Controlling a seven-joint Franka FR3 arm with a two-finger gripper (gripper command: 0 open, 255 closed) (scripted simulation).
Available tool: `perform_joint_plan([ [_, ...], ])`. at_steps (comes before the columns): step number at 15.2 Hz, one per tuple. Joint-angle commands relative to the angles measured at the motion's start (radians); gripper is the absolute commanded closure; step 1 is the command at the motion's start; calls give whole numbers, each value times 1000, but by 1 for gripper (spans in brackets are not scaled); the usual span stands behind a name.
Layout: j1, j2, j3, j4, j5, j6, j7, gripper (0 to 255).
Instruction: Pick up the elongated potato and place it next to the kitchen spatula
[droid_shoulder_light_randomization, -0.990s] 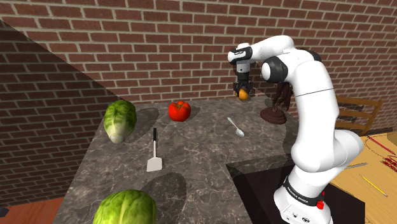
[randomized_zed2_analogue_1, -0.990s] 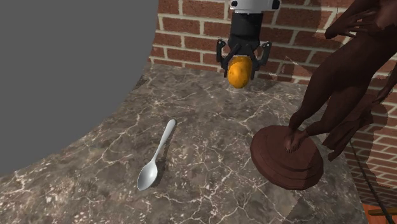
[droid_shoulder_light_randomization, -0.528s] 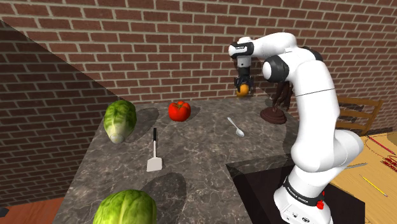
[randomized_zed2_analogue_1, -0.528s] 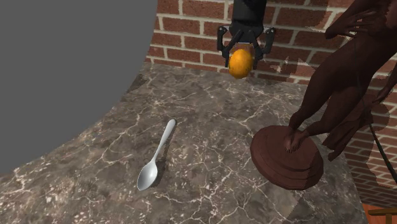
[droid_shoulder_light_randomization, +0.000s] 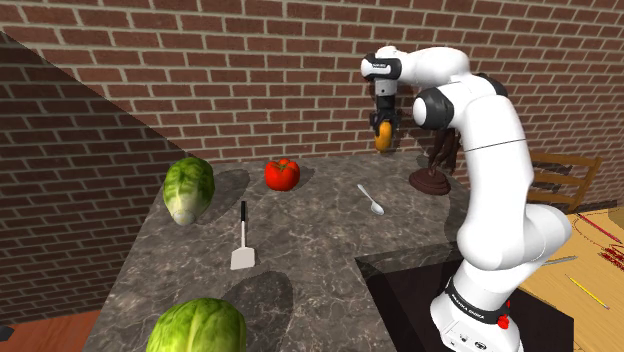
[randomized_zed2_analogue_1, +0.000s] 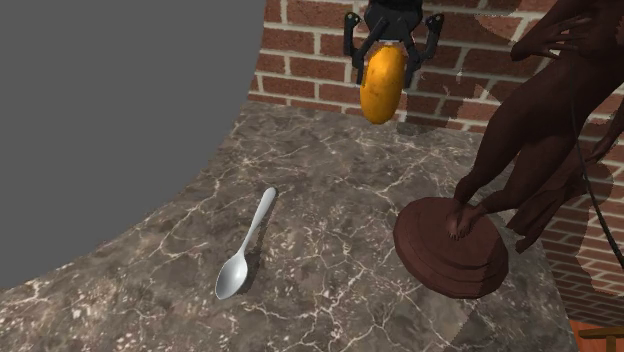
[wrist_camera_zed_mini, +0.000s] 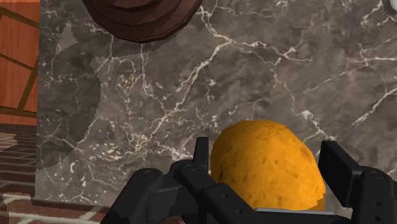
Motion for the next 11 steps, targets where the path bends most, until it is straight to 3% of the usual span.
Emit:
perform_joint_plan([
  [1,-4,7,0,40,1,-33,0,255],
  [4,-12,20,1,101,3,-81,-1,255],
  [7,63,-120,1,-126,-16,4,47,255],
  [11,141,-258,14,-334,-34,74,122,255],
])
